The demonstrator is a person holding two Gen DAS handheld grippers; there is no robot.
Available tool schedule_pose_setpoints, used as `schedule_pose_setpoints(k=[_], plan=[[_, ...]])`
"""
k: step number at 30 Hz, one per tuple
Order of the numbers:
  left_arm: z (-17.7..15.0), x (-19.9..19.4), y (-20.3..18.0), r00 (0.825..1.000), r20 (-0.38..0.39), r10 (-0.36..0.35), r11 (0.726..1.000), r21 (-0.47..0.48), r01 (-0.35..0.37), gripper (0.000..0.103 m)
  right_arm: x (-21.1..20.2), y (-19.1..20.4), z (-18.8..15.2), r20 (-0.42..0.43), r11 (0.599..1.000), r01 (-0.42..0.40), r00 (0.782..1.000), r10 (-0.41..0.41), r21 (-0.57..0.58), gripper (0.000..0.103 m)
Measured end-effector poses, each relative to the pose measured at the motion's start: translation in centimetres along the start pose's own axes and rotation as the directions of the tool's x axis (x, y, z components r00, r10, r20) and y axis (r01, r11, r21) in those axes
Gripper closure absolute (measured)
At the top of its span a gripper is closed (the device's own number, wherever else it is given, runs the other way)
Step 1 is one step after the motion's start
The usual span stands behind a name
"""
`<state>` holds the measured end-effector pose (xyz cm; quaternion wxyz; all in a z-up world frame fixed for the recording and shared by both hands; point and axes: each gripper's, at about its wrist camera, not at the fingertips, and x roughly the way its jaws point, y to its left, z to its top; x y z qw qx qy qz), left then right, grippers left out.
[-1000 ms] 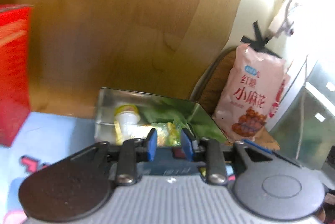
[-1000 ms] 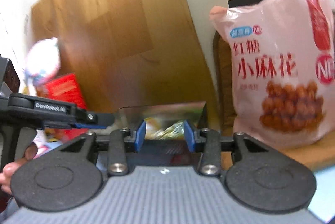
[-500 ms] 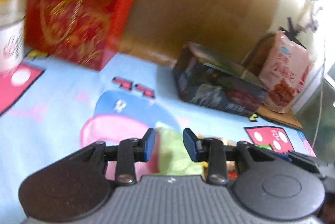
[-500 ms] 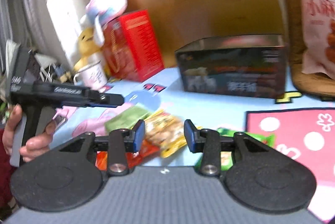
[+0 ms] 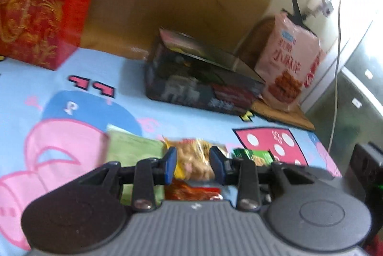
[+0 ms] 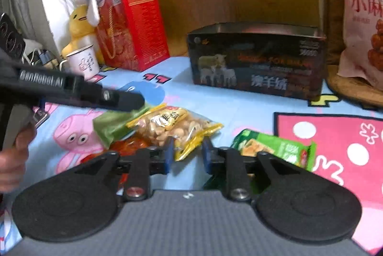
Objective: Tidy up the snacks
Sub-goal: 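Grasp the gold peanut bag with the right gripper and drop it into the tin box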
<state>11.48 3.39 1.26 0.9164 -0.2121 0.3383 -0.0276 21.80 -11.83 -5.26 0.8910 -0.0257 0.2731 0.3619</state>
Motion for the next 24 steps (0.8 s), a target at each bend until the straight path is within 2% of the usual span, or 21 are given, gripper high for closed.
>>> schedule_pose_setpoints(k=[4,6,10,13,15,18,24], plan=[[-0.2,1.6,-0.1,0.999,-0.038,0.019,1.000,-0.014,-0.020,0.065,-1.0,-1.2,-0.2,0.028,0.997,0.078,0.997,-0.079,0.012,0.083],[-0.1,2.4,-0.2,0.998,-0.057,-0.003,1.000,-0.028,0.001,0.061,-1.5,-1.8,-0.6,0.026,0.998,0.062,0.998,-0.062,0.020,0.082],[0.3,4.1,-1.1,0.997,-0.081,-0.011,1.000,-0.011,0.010,0.060,-1.4,-2.4,-0.6,0.014,0.999,0.018,1.000,-0.019,0.046,0.076],[0.3,4.7,-1.7,0.997,-0.078,0.017,1.000,0.003,-0.017,0.067,-1.5,-2.3,-0.6,0.009,0.999,0.010,1.000,-0.011,0.045,0.078],[0.5,4.4,-1.6,0.997,-0.080,-0.001,1.000,-0.022,-0.001,0.075,-1.6,-2.1,-0.5,0.018,0.999,0.019,1.000,-0.020,0.039,0.082],[1.7,3.2,-2.1,0.999,-0.039,-0.018,1.000,-0.009,0.017,0.078,-2.4,-1.8,0.1,0.071,0.999,0.025,0.997,-0.026,0.023,0.084],[7.0,2.9,-4.1,0.997,0.066,-0.034,0.998,0.048,0.030,0.078,-3.2,-2.7,4.8,0.212,0.998,0.056,0.976,-0.049,-0.025,0.086]])
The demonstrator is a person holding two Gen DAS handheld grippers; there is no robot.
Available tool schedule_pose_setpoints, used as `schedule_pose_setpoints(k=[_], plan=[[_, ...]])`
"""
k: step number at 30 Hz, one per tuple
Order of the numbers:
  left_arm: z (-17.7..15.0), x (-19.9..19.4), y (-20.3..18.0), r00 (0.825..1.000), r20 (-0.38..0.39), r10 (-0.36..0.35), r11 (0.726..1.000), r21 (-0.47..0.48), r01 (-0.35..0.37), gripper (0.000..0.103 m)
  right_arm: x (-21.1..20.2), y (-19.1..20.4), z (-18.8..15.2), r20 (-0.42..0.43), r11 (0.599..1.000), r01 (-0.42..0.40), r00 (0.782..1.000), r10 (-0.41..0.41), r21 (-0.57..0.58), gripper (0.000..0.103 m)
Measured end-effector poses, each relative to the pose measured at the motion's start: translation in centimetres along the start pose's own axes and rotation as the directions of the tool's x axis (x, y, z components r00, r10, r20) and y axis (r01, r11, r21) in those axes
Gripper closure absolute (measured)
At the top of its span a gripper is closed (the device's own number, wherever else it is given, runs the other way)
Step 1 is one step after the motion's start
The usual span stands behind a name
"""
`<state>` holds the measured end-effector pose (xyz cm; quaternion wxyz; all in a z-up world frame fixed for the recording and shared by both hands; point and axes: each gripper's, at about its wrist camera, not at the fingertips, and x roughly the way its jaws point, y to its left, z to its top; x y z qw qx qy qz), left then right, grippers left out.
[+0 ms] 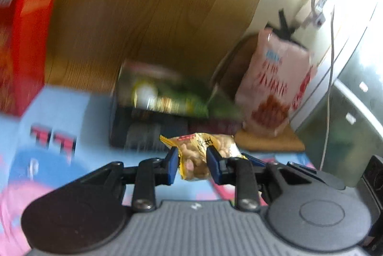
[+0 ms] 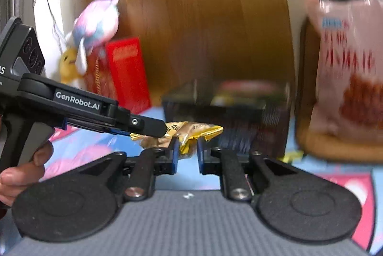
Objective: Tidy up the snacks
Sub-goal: 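Grasp the gold peanut bag with the right gripper and drop it into the tin box, then lower the open left gripper around the green rectangular snack packet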
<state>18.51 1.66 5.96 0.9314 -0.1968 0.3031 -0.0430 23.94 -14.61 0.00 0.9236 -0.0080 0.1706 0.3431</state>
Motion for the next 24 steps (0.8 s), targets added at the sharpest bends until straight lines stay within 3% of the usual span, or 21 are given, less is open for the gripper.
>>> schedule_pose_setpoints(k=[1,8,12,15,20,21,24], plan=[[0.9,0.4,-0.3,1.000,0.017,0.000,1.000,0.013,0.000,0.078,0.4,-0.3,0.8,0.021,1.000,0.011,1.000,-0.011,-0.012,0.091],[5.2,5.5,-0.5,0.996,0.062,0.068,0.997,0.035,-0.070,0.072,4.9,-3.8,3.8,0.060,0.996,0.085,0.995,-0.085,-0.007,0.091],[5.0,8.2,0.4,0.988,0.016,0.155,0.987,0.033,-0.155,0.068,7.9,-5.5,3.4,-0.011,0.988,0.151,0.989,-0.151,0.013,0.082],[3.9,6.9,1.0,0.990,0.044,0.136,0.991,0.012,-0.137,0.068,6.2,-6.9,2.6,0.031,0.986,0.149,0.988,-0.152,0.081,0.075],[1.4,2.9,1.0,0.989,0.105,0.108,0.994,-0.022,-0.106,0.067,1.7,-8.8,1.0,0.070,0.973,0.150,0.984,-0.164,0.174,0.072],[0.9,2.2,0.9,0.990,0.104,0.095,0.995,-0.022,-0.093,0.067,1.1,-9.0,0.9,0.055,0.969,0.153,0.985,-0.166,0.193,0.066],[-0.7,0.4,0.4,0.995,0.089,0.049,0.999,-0.026,-0.047,0.067,-1.4,-9.7,-0.9,0.025,0.957,0.125,0.990,-0.136,0.262,0.065]])
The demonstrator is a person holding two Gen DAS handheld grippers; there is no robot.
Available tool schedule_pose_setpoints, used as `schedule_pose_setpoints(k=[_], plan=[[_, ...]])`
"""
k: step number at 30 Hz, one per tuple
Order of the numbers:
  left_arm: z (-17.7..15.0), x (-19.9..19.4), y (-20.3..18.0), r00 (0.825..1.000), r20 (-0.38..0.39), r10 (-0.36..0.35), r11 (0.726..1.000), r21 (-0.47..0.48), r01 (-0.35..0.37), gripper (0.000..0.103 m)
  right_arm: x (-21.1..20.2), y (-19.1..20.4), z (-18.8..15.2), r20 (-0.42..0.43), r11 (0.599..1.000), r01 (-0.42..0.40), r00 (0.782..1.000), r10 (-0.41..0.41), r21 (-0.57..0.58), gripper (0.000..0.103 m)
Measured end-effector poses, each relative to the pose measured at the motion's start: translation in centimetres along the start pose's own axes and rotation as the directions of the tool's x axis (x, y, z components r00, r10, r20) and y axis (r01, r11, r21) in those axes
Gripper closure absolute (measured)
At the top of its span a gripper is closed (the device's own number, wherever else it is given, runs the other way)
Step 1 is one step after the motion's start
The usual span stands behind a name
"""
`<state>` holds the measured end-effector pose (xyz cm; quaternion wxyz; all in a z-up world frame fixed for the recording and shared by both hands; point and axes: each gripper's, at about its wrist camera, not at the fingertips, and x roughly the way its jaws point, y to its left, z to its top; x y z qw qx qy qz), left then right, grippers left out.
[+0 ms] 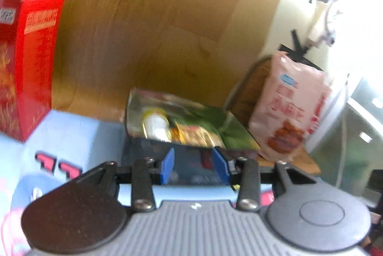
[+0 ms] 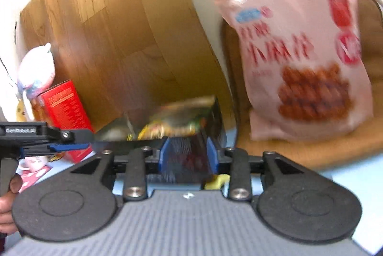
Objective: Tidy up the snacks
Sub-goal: 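Lower the open left gripper around the green rectangular snack packet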
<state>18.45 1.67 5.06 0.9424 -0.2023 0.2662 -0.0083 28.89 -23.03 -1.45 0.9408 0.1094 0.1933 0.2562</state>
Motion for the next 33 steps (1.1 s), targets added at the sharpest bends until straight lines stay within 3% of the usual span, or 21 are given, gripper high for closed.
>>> schedule_pose_setpoints(k=[4,6,7,10,11,15,18,24,28,33], plan=[[-3.2,0.7,-0.6,0.985,-0.145,-0.091,0.995,-0.047,0.085,0.067,-2.5,-1.7,-2.9,-0.114,0.993,-0.058,0.991,0.070,0.103,0.063],[-4.8,1.5,-1.2,0.970,-0.212,-0.119,0.992,-0.064,0.108,0.067,-3.1,-1.7,-4.0,-0.155,0.990,-0.073,0.984,0.091,0.119,0.056],[-5.5,2.0,-1.4,0.961,-0.240,-0.135,0.990,-0.075,0.121,0.067,-3.4,-1.6,-4.5,-0.177,0.989,-0.083,0.979,0.104,0.120,0.051],[-7.1,2.8,-2.2,0.938,-0.299,-0.175,0.983,-0.098,0.152,0.067,-3.7,-0.4,-5.8,-0.238,0.986,-0.142,0.958,0.160,0.092,0.051],[-7.5,2.9,-2.5,0.935,-0.307,-0.177,0.983,-0.095,0.155,0.071,-3.9,0.6,-6.1,-0.242,0.986,-0.161,0.956,0.168,0.050,0.049],[-8.2,1.7,-2.3,0.946,-0.280,-0.162,0.986,-0.085,0.144,0.065,-3.7,4.9,-7.0,-0.267,0.975,-0.184,0.953,0.145,-0.124,0.047],[-8.8,0.0,-1.0,0.953,-0.255,-0.164,0.984,-0.109,0.140,0.066,-3.7,7.5,-7.8,-0.280,0.955,-0.181,0.954,0.112,-0.235,0.046],[-11.3,-3.9,0.4,0.980,-0.158,-0.122,0.992,-0.049,0.115,0.067,-3.9,11.1,-9.3,-0.292,0.928,-0.210,0.949,0.118,-0.309,0.046],[-11.2,-4.0,0.7,0.983,-0.143,-0.119,0.992,-0.054,0.112,0.066,-4.0,12.7,-10.0,-0.283,0.893,-0.186,0.957,0.069,-0.409,0.046],[-11.1,-3.7,0.2,0.986,-0.137,-0.092,0.996,-0.012,0.092,0.064,-3.9,11.9,-9.7,-0.289,0.904,-0.194,0.954,0.084,-0.380,0.046]])
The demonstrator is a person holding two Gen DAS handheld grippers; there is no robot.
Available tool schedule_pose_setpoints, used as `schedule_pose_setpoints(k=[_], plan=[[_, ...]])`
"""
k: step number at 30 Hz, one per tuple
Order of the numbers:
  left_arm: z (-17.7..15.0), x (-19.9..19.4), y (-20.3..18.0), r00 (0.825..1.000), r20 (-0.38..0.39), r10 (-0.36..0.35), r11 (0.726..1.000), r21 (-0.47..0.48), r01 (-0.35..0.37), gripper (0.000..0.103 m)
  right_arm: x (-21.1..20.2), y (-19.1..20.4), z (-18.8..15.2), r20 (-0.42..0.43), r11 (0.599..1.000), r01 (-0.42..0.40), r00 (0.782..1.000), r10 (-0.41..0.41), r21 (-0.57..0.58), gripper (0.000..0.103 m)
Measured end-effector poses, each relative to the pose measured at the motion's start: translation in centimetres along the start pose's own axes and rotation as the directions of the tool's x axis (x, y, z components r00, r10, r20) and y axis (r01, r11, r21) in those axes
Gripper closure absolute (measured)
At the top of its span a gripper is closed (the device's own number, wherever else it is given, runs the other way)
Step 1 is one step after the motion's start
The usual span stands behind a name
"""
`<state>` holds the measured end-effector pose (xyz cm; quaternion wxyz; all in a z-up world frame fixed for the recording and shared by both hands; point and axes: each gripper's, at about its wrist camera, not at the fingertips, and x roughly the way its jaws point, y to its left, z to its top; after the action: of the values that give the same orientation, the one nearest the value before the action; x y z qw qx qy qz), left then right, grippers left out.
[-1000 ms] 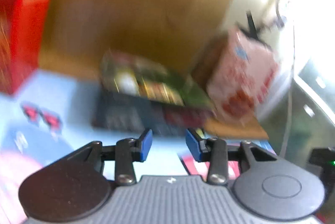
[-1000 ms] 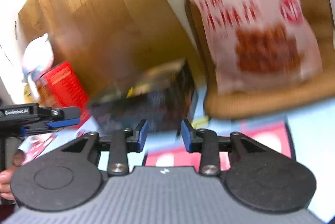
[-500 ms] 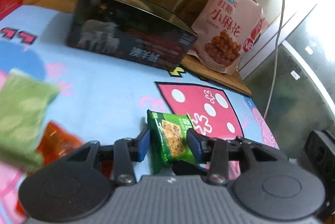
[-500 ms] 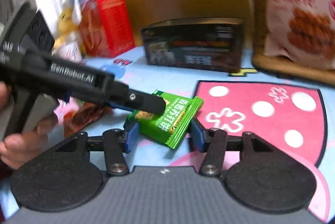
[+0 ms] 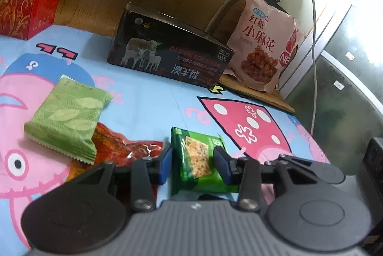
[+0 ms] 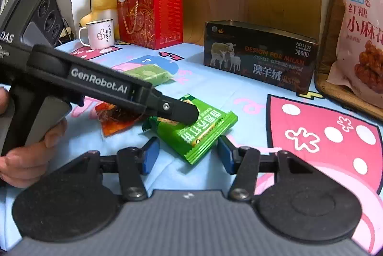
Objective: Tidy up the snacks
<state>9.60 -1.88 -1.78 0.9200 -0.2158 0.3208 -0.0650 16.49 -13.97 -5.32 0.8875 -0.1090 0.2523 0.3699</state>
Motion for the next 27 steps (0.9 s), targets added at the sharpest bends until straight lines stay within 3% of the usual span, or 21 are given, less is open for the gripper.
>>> schedule_pose_setpoints(k=[14,22,27], plan=[[-0.2,0.0,-0.9,0.998,0.020,0.065,0.996,0.061,-0.066,0.058,-0.2,0.8,-0.2,0.000,1.000,0.018,1.000,-0.018,0.001,0.045],[-0.6,0.0,-2.3,0.985,0.053,0.166,0.977,0.130,-0.172,0.046,-1.0,1.5,-0.9,0.033,0.979,0.098,0.994,-0.106,0.176,0.046],[-0.6,0.0,-2.3,0.982,0.058,0.181,0.972,0.139,-0.188,0.043,-1.5,1.7,-1.3,0.040,0.967,0.142,0.987,-0.154,0.213,0.047]])
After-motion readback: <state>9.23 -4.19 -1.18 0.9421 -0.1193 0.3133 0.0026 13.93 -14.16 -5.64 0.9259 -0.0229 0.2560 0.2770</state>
